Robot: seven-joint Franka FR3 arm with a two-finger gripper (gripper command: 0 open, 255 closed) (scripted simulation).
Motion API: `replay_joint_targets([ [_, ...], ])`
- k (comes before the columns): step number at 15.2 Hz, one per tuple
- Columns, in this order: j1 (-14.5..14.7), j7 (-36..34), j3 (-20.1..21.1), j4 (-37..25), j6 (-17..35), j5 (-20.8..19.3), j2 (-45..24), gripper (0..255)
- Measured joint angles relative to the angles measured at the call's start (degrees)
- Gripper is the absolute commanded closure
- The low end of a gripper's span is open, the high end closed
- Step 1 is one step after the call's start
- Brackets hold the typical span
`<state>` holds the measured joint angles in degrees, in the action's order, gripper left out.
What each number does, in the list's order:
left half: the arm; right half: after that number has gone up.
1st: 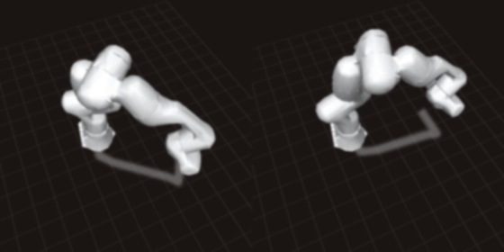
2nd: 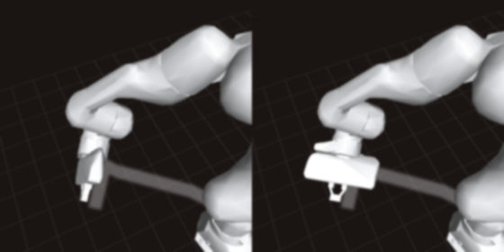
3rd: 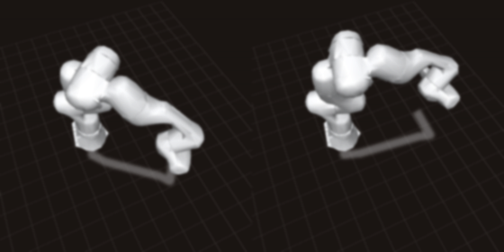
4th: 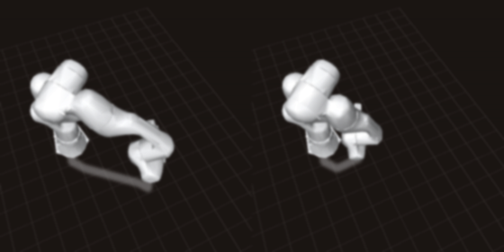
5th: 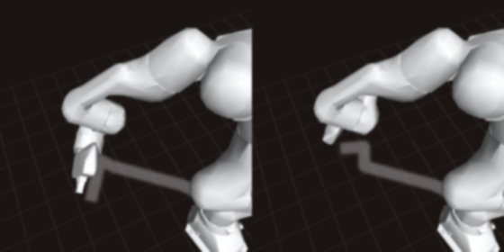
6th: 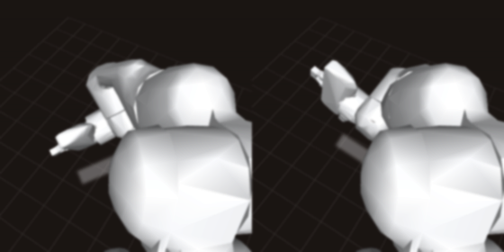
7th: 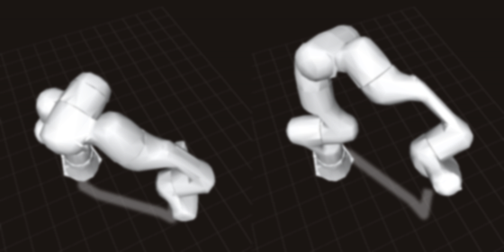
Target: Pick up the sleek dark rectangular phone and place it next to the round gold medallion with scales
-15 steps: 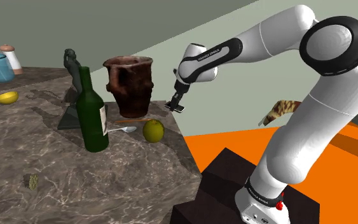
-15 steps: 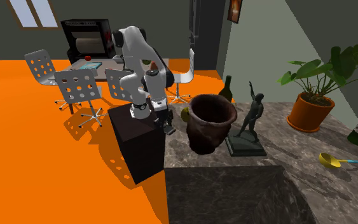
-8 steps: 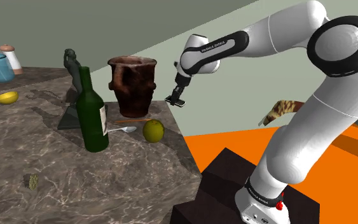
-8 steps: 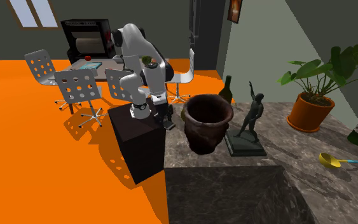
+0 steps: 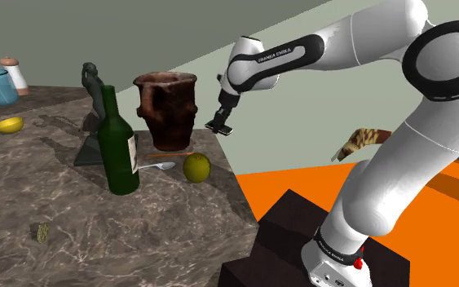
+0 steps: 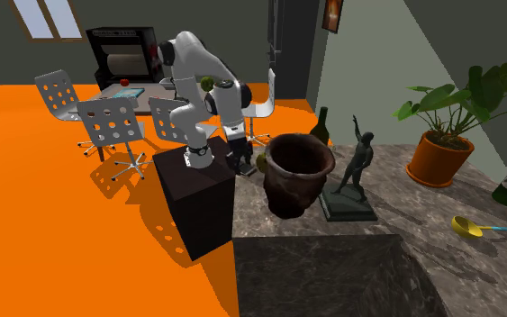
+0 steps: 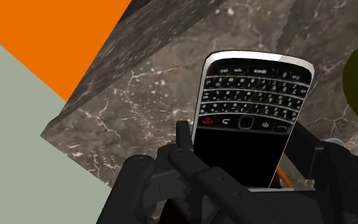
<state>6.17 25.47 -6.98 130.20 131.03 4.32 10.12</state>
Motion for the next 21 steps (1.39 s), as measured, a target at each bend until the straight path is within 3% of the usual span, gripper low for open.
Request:
replay_joint_targets([
  [12,6.9,-19.1,10.9,-2.9,1.0,-2.4,-3.0,255],
  [21,11.9,-33.0,17.5,-11.0,-0.7,-6.1,-9.6,255],
])
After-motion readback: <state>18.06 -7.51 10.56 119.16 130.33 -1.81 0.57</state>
